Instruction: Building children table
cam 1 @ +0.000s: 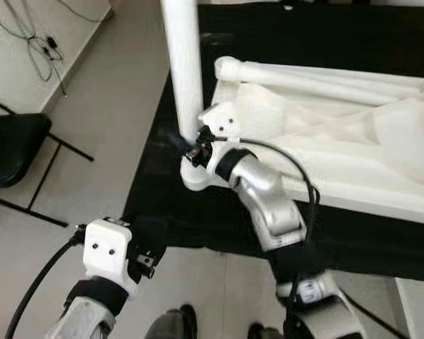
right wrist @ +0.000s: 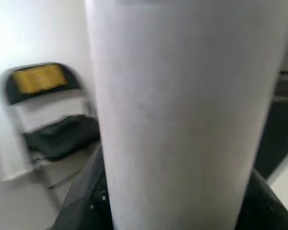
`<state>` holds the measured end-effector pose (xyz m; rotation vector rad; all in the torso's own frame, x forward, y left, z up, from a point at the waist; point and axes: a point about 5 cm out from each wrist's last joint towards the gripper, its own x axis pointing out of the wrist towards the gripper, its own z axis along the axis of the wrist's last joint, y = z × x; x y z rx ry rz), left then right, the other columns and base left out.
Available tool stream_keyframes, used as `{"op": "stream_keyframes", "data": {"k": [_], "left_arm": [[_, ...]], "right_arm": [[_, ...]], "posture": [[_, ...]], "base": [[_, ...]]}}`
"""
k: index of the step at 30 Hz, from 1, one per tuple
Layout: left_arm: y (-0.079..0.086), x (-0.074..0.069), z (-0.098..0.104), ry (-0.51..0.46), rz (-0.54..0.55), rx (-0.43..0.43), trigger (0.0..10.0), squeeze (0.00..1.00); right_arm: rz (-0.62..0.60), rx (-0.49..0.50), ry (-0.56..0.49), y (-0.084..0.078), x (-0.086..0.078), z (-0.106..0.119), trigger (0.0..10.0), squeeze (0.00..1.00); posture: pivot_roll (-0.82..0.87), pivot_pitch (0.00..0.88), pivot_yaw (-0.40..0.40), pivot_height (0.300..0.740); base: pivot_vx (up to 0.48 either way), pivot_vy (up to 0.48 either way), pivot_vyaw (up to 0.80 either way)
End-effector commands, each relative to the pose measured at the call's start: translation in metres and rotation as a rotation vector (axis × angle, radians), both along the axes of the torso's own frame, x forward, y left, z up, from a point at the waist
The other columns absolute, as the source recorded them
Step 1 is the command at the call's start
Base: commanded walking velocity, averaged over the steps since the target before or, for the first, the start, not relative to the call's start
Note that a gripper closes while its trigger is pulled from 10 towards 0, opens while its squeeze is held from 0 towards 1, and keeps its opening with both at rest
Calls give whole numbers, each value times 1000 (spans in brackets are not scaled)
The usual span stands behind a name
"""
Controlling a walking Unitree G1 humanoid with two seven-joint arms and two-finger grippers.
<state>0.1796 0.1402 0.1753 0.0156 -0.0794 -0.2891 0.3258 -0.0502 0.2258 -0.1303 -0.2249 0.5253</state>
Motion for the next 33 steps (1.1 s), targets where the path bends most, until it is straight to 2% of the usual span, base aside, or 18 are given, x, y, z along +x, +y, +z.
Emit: {"op": "stream_keyframes", "data": {"k": [1,3,7,8,10,11,13,14,15,18,19,20,22,24,29,30,32,33], "left_arm": [[6,2,-6,6,24,-2,10000,0],[8,6,-7,1,27,-2,10000,0],[9,8,-8,-3,30,0,10000,0],[12,15,-10,-6,39,7,10000,0],[13,18,-11,-7,40,9,10000,0],[13,20,-13,3,40,9,10000,0],[13,22,-14,9,39,7,10000,0],[13,24,-15,12,38,8,10000,0],[14,26,-15,8,39,15,10000,0],[14,28,-16,1,42,17,10000,0],[14,30,-16,-1,43,15,10000,0],[14,31,-18,0,42,13,10000,0],[14,31,-18,0,42,13,10000,0],[14,32,-20,3,37,7,10000,0],[13,32,-24,5,37,-1,10000,0],[12,32,-25,6,39,-4,10000,0],[12,32,-25,6,40,-6,10000,0],[11,31,-26,5,42,-5,10000,0]], "right_arm": [[-186,-54,186,-21,-6,-46,0,0],[-134,-53,173,-13,-4,-45,0,0],[-115,-62,169,-10,-2,-45,0,0],[-36,-65,175,-1,1,-45,10000,0],[-9,-63,178,2,0,-44,10000,0],[61,-44,174,6,0,-42,10000,929],[89,-32,175,9,-4,-39,10000,929],[180,-11,181,14,-7,-36,10000,1000],[289,-7,159,15,-8,-29,10000,1000],[373,-11,148,15,-10,-25,10000,1000],[451,-44,119,12,-8,-21,10000,682],[506,-78,101,8,-6,-18,10000,0],[506,-78,101,8,-6,-18,10000,0],[606,-163,72,-2,7,-10,10000,0],[713,-248,57,-5,19,1,10000,0],[726,-257,55,-3,21,4,7137,0],[735,-259,55,-1,22,5,7137,0],[744,-256,58,1,23,6,0,0]], "posture": [[54,233,37,740],[68,221,32,740],[71,207,26,740],[78,192,19,740],[78,192,19,740],[79,181,22,740],[79,181,22,740],[81,173,20,740],[82,166,22,740],[83,164,21,740],[87,154,21,740],[89,149,22,740],[89,149,22,740],[99,136,20,740],[108,125,17,740],[116,120,15,740],[116,120,15,740],[124,116,13,740]], "base": [[0,0,0],[0,0,0],[0,0,0],[0,0,0],[0,0,0],[0,0,0],[0,0,0],[0,0,0],[0,0,0],[0,0,0],[0,0,0],[0,0,0],[0,0,0],[0,0,0],[0,0,0],[0,0,0],[0,0,0],[0,0,0]]}}
